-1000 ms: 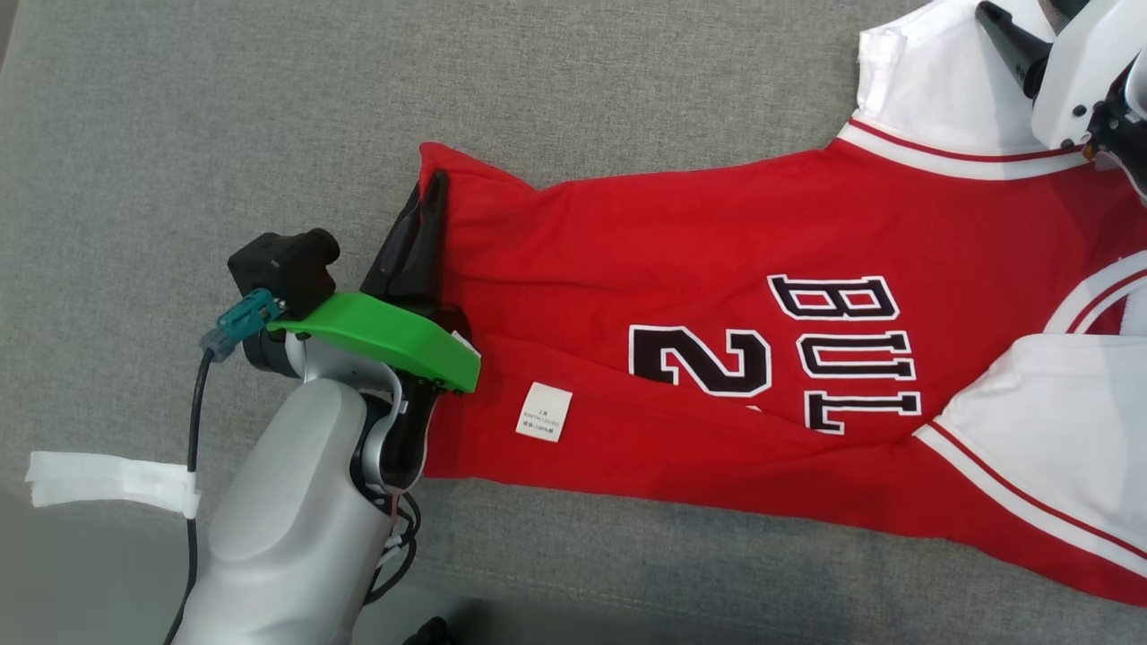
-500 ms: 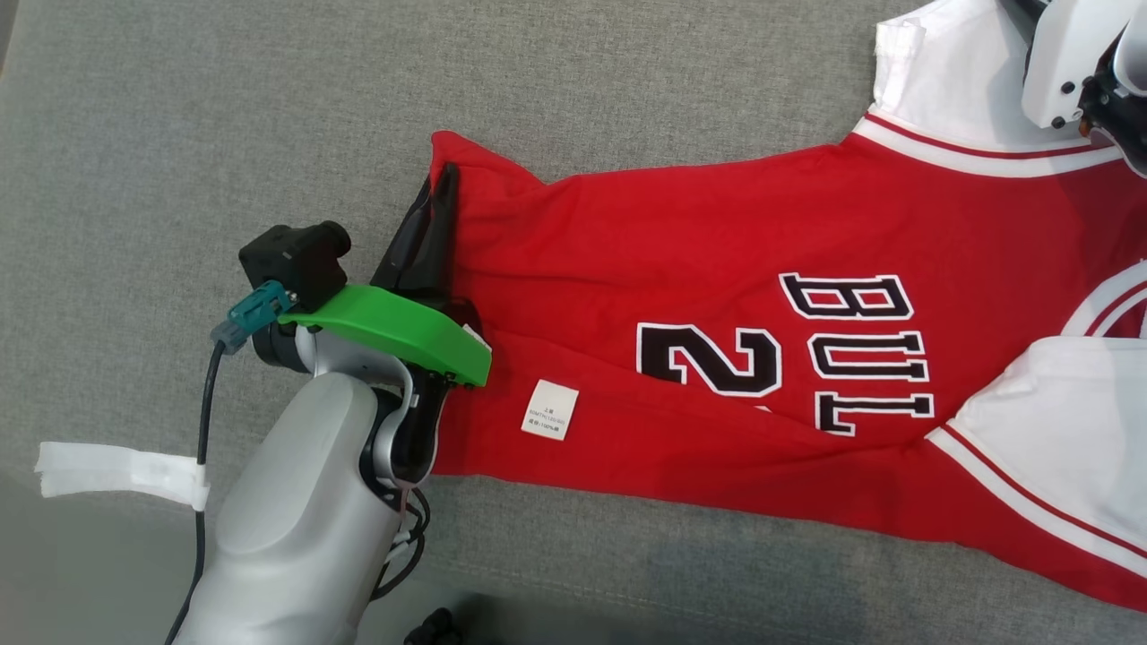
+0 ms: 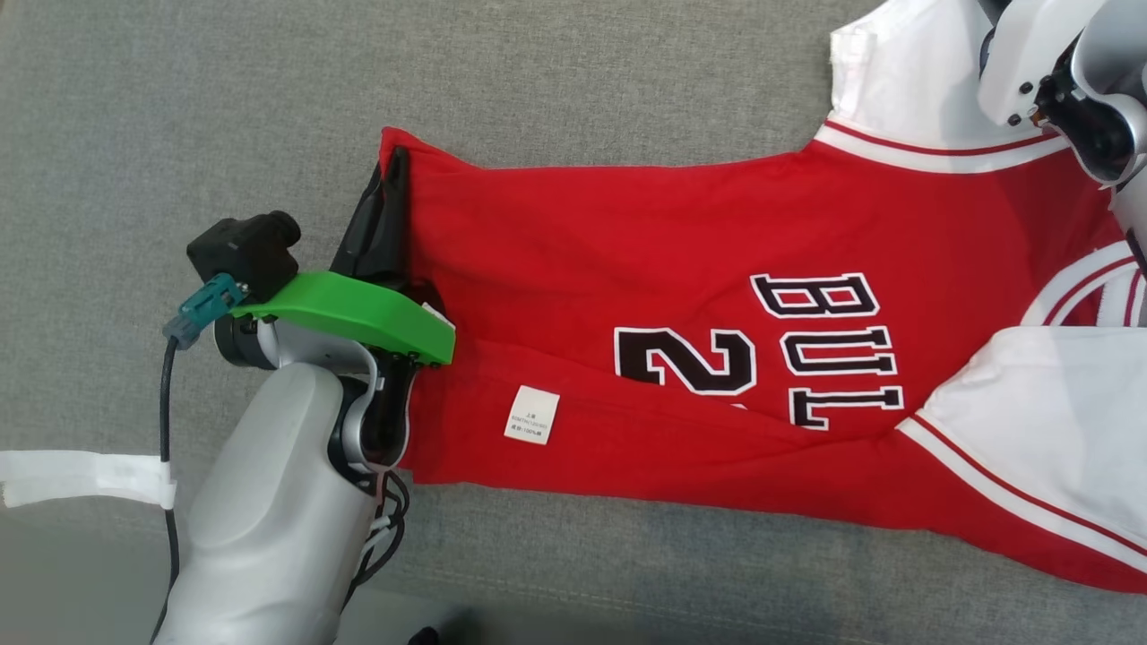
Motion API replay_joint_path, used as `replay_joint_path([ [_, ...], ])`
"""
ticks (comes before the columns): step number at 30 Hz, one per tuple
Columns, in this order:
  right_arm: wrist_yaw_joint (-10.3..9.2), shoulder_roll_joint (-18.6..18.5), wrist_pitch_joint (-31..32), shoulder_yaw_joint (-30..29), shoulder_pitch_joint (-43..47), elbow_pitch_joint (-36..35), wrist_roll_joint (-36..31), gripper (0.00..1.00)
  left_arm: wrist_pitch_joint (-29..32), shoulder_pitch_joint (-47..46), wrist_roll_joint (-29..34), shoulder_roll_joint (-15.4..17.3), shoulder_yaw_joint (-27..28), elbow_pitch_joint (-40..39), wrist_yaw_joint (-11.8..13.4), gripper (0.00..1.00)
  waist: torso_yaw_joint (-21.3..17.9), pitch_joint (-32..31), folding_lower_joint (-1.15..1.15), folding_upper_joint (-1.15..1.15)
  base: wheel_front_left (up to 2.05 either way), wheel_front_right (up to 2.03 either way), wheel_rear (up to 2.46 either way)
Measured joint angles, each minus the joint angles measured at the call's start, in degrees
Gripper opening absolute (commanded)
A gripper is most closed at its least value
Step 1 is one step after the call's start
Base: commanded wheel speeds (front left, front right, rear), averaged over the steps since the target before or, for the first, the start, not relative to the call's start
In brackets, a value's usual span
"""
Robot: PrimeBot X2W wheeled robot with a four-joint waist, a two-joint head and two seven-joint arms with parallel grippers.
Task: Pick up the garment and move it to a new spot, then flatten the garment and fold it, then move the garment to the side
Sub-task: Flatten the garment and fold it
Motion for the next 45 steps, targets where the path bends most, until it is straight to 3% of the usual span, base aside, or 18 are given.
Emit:
replay_joint_path([
  [10, 0.00, 1.26, -12.89, 1.88, 8.77, -6.66, 3.41, 0.00, -0.14, 0.61, -0.03, 0.51, 3.81, 1.91, -0.10, 0.00, -3.03, -3.80, 0.00, 0.00, 0.00, 0.00, 0.00],
  [22, 0.01, 1.40, -24.92, 2.52, 20.01, -13.92, 7.76, 0.00, -0.14, 9.50, 0.03, 3.37, 6.36, 1.82, -1.35, 0.00, -7.58, -10.50, 0.00, 0.00, 0.00, 0.00, 0.00],
  [45, 0.01, -2.09, -26.25, -0.66, 42.80, -23.10, 11.74, 0.00, -0.14, 25.71, -1.93, 3.78, 10.10, -3.47, -1.42, 0.00, -13.66, -19.12, -0.01, 0.00, 0.00, 0.00, 0.00],
])
